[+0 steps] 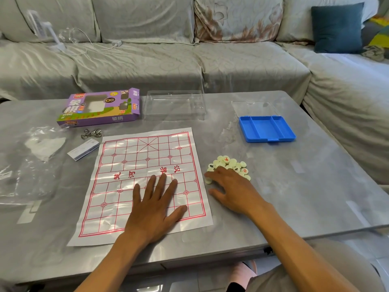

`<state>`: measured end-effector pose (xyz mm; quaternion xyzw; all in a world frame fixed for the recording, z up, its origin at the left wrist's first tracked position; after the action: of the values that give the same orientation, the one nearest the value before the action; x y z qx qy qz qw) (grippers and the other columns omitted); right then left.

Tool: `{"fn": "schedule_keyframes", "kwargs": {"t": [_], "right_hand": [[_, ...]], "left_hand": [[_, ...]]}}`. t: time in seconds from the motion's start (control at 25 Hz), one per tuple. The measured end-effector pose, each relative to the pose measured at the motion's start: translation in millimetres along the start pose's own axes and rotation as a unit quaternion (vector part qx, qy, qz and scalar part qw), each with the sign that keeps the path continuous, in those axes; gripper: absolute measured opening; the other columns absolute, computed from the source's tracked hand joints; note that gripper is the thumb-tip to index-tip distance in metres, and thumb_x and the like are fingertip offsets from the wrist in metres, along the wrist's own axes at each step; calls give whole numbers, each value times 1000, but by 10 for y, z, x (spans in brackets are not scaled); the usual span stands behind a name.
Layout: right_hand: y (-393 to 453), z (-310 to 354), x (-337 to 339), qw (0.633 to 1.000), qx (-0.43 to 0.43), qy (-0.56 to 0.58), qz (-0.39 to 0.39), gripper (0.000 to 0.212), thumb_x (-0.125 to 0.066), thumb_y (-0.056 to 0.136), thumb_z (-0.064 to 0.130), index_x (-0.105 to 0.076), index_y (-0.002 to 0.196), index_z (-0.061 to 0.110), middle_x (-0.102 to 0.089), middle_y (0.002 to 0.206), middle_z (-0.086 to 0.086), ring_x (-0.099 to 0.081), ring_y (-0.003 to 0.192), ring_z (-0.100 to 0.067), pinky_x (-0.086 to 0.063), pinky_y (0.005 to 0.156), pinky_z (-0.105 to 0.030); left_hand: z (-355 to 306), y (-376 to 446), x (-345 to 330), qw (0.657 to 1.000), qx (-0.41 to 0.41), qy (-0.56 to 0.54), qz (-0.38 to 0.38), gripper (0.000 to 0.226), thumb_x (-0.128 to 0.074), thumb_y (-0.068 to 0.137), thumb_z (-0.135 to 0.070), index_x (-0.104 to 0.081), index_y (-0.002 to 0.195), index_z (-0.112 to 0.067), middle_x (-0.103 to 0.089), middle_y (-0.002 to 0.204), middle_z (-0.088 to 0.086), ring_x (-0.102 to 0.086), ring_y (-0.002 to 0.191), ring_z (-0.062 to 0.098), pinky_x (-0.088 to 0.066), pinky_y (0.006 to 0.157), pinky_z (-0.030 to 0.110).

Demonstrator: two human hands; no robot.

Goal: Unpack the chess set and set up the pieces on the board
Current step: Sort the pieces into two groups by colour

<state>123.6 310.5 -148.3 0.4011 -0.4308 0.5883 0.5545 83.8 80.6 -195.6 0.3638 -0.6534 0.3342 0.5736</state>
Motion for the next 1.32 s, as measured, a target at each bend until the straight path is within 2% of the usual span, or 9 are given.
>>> {"fn": "schedule_keyframes", "kwargs": {"t": [0.08,0.24,0.32,0.52,0.72,0.8,0.96,1.16,1.32], "right_hand": [[46,37,-39,1000,12,-4,13,33,-47,97,40,-52,128,31,-53,126,6,-50,110,-12,-46,86,-26],[169,1,-3,998,-58,25,20,18,-48,98,24,-61,107,15,-63,109,-3,-57,90,-16,-47,77,-28],[211,-37,6,996,-84,23,25,21,-44,99,16,-64,102,13,-65,102,-7,-56,83,-18,-41,70,-27],[165,-185,56,986,-112,121,3,34,-46,95,15,-51,61,19,-50,62,4,-45,59,-12,-31,53,-26],[102,-189,74,993,-95,66,-2,14,-55,90,23,-68,85,26,-66,82,8,-59,74,-11,-53,69,-31],[57,-149,115,996,-63,65,-14,13,-55,90,27,-68,93,28,-66,91,10,-58,78,-9,-53,72,-30],[-36,-101,183,996,-24,68,51,18,-57,90,20,-72,98,25,-68,100,9,-57,83,-8,-42,64,-15],[-133,-674,496,980,-165,56,-92,15,-61,87,20,-69,94,30,-66,99,12,-58,86,-8,-50,78,-28],[-126,-768,328,971,-236,27,-34,17,-68,80,34,-66,96,28,-61,98,8,-58,88,-13,-50,74,-28]], "left_hand": [[-9,-6,12,1000,3,1,5,94,23,63,-87,15,146,-43,30,152,-9,29,140,20,20,113,52],[-13,-20,20,1000,6,-6,7,93,23,63,-87,14,146,-45,30,152,-10,28,141,19,19,113,52],[-12,-13,16,1000,4,-9,4,92,22,65,-86,13,146,-45,29,152,-10,27,141,19,18,114,52],[-6,-10,3,1000,4,-9,-2,90,17,69,-86,7,148,-45,25,154,-11,24,142,19,16,114,52],[2,-16,-15,1000,3,-7,-9,87,13,72,-86,5,148,-45,22,155,-11,23,143,18,18,114,50],[7,-11,-24,1000,4,-3,-15,86,11,73,-86,4,148,-45,21,155,-11,21,143,18,17,114,50],[0,-4,-25,1000,4,-5,-19,86,9,74,-86,0,149,-44,16,157,-10,16,144,19,14,115,50],[6,8,-15,1000,4,3,-17,87,13,71,-86,5,148,-45,20,155,-11,20,143,18,16,114,50],[8,12,-7,1000,6,-8,-17,88,13,71,-87,4,148,-45,18,156,-10,18,144,18,14,115,50]]}}
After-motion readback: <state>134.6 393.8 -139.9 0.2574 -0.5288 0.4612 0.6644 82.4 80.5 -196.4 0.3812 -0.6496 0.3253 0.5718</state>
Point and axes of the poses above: each hand's wrist, its own y-axis towards the middle knuckle, its own x-axis out of the back of the hand, z = x × y, the point moved 2 cm from there along y, towards the middle knuckle
